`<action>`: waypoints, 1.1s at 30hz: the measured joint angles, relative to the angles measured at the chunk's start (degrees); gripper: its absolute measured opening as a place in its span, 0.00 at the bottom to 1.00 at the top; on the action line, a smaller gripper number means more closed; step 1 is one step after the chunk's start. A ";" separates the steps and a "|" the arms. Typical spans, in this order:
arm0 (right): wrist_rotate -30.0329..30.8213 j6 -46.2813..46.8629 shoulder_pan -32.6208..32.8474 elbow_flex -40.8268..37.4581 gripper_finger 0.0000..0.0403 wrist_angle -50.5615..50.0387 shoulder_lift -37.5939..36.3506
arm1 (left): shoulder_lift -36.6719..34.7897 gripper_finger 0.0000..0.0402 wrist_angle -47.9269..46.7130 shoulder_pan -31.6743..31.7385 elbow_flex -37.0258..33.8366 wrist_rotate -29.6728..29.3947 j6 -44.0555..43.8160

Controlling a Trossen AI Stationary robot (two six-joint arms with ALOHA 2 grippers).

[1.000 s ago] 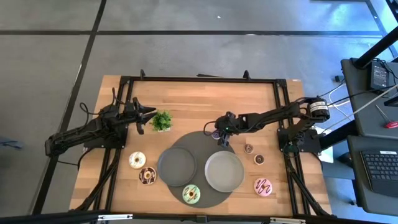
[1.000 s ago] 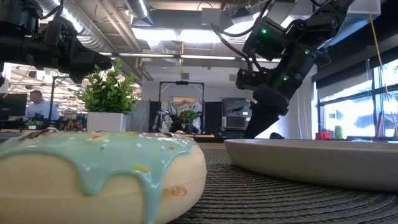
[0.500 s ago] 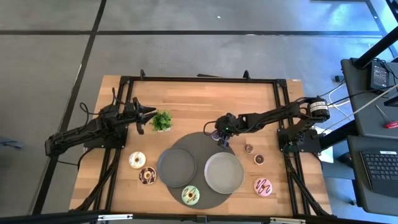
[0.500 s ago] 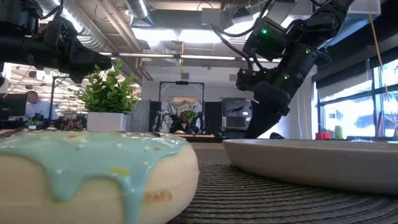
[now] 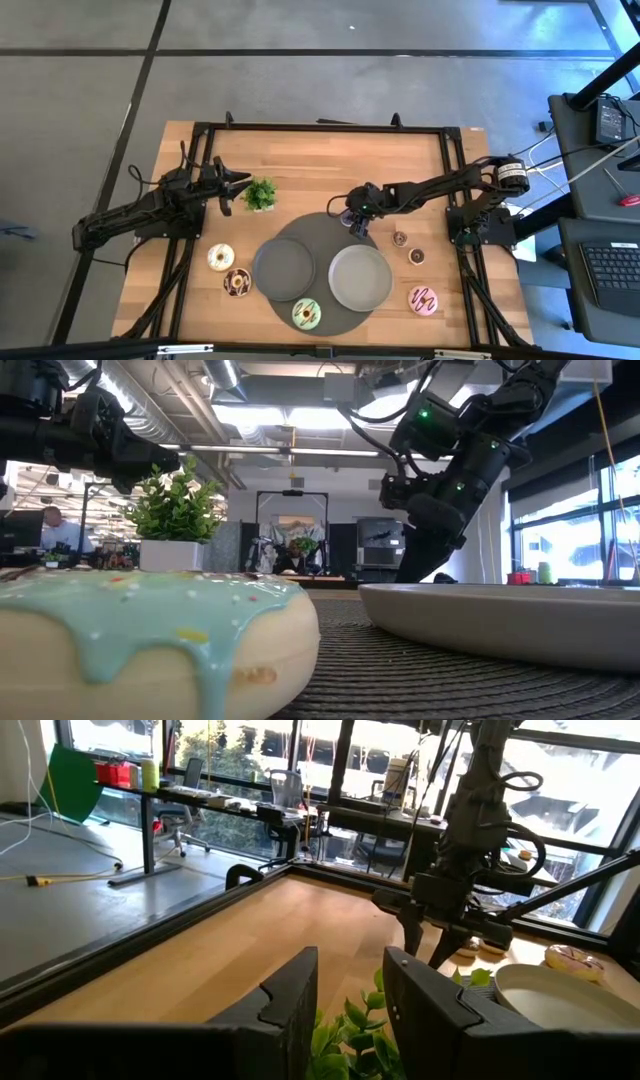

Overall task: Pick & Place donuts
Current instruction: Put the small purple donut on the light gray plate

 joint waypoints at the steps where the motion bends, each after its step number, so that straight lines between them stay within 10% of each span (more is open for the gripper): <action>1: 0.04 0.00 0.00 -0.01 0.30 -0.18 0.08 | 0.00 0.28 -0.02 0.00 0.00 -0.02 0.00; 20: 0.11 -4.91 1.15 4.78 0.08 -8.70 -1.88 | 0.00 0.28 0.02 0.02 0.00 -0.04 -0.02; 33: -0.05 4.48 21.51 11.72 0.08 -19.50 -2.10 | 0.33 0.28 0.01 0.01 0.02 -0.04 -0.01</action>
